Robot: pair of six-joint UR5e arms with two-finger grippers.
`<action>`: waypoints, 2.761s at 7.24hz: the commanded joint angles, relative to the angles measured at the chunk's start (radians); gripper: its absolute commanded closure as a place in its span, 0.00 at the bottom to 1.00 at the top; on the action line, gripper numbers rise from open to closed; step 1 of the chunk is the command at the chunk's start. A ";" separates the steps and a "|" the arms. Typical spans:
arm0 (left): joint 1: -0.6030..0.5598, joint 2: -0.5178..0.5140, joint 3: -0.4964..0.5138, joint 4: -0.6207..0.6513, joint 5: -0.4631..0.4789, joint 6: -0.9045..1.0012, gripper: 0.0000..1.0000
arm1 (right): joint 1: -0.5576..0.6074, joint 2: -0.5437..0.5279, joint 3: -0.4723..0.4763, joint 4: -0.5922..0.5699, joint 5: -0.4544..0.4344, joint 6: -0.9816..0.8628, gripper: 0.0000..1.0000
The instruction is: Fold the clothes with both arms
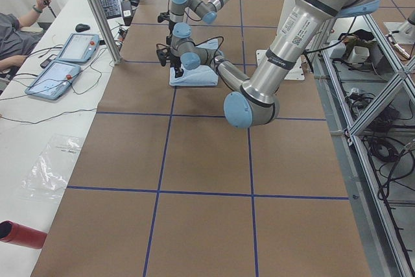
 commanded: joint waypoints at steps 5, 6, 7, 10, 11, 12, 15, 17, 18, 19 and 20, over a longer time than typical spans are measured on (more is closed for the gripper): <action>-0.287 0.224 -0.150 0.127 -0.118 0.701 0.00 | 0.292 -0.391 0.493 -0.487 0.143 -0.733 0.00; -0.351 0.273 -0.151 0.130 -0.119 0.851 0.00 | 0.335 -0.469 0.539 -0.507 0.155 -0.856 0.00; -0.412 0.348 -0.177 0.134 -0.123 1.059 0.00 | 0.406 -0.545 0.558 -0.506 0.225 -1.004 0.00; -0.580 0.518 -0.205 0.140 -0.240 1.495 0.00 | 0.598 -0.757 0.570 -0.509 0.313 -1.426 0.00; -0.644 0.590 -0.226 0.138 -0.256 1.589 0.00 | 0.654 -0.829 0.570 -0.506 0.357 -1.552 0.00; -0.707 0.632 -0.229 0.138 -0.259 1.692 0.00 | 0.698 -0.868 0.570 -0.506 0.370 -1.626 0.00; -0.711 0.677 -0.193 0.072 -0.255 1.630 0.00 | 0.752 -0.947 0.566 -0.491 0.359 -1.628 0.00; -0.715 0.692 -0.197 0.090 -0.259 1.627 0.00 | 0.793 -0.963 0.567 -0.475 0.374 -1.610 0.00; -0.723 0.717 -0.209 0.148 -0.261 1.628 0.00 | 0.818 -0.983 0.563 -0.481 0.435 -1.601 0.00; -0.727 0.709 -0.234 0.261 -0.262 1.628 0.00 | 0.835 -0.994 0.555 -0.478 0.480 -1.543 0.00; -0.727 0.708 -0.260 0.357 -0.262 1.634 0.00 | 0.843 -0.997 0.555 -0.478 0.507 -1.508 0.00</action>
